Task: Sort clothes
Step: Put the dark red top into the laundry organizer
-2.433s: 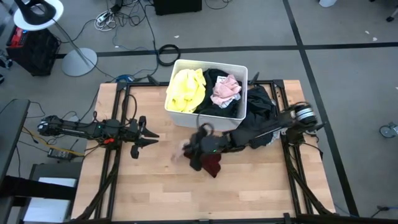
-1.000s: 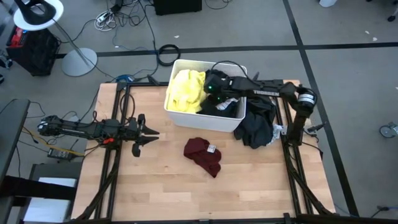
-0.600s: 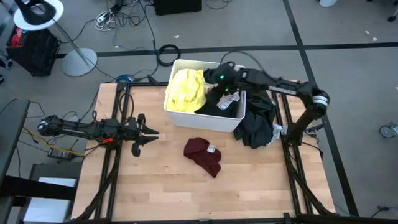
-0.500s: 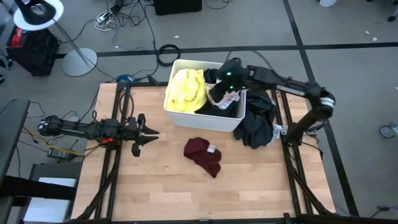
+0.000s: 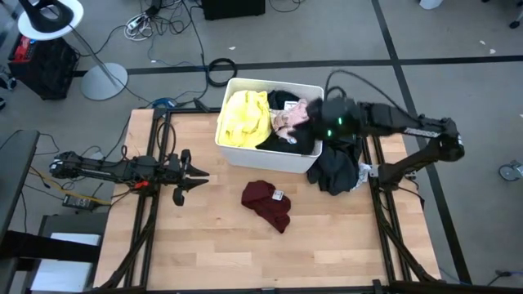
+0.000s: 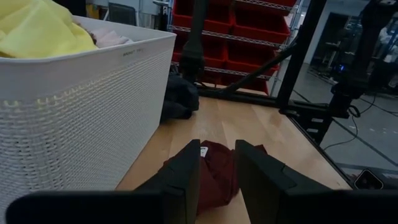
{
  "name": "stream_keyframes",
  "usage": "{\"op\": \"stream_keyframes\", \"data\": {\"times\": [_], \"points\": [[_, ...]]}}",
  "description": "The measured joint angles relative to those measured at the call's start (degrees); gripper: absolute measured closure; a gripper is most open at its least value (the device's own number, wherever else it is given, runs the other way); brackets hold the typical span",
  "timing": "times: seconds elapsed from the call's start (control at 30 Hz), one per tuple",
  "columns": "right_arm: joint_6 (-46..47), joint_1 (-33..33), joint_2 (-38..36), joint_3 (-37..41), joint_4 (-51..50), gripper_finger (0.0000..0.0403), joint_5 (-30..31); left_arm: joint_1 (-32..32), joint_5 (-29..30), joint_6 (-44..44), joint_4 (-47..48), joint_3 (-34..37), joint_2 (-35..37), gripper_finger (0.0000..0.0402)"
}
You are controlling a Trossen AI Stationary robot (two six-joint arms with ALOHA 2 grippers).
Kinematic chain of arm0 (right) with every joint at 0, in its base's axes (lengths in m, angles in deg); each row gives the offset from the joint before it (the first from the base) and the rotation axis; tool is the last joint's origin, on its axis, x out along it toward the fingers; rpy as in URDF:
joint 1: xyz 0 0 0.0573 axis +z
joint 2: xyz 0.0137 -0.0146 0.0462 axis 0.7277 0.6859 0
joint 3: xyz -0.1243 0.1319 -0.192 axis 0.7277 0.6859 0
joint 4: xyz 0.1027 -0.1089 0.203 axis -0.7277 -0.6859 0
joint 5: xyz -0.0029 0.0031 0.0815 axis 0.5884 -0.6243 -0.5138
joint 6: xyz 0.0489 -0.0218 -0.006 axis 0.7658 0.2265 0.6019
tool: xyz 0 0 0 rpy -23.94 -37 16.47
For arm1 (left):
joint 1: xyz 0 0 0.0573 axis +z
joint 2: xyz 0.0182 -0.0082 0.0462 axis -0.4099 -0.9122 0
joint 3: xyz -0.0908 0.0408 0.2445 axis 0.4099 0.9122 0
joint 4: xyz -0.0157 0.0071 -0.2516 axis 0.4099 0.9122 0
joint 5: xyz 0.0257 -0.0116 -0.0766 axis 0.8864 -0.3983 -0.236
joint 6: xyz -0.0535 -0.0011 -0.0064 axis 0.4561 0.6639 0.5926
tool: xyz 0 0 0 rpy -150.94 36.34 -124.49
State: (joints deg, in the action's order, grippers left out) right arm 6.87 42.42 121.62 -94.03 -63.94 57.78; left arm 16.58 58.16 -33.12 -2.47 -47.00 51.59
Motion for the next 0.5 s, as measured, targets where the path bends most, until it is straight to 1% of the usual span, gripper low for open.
{"op": "stream_keyframes", "data": {"times": [0.17,0.23,0.33,0.4,0.5], "points": [[7.0,12.8,1.9,4.5,1.0,0.0230,11.9,0.0,0.0,0.0,0.0,0.0,0.0,0.0295],[11.0,16.7,3.0,7.5,2.8,0.0229,14.5,0.0,-0.4,0.0,0.0,0.0,0.0,0.0295],[15.7,20.8,4.7,11.8,8.1,0.0230,16.3,0.0,-1.3,0.0,0.0,0.0,0.0,0.0295],[16.4,22.5,6.3,14.5,11.7,0.0232,16.4,0.0,-2.0,0.0,0.0,0.0,0.0,0.0295],[16.4,24.3,9.5,16.9,13.3,0.0233,15.5,0.0,-2.2,0.0,0.0,0.0,0.0,0.0295]]}}
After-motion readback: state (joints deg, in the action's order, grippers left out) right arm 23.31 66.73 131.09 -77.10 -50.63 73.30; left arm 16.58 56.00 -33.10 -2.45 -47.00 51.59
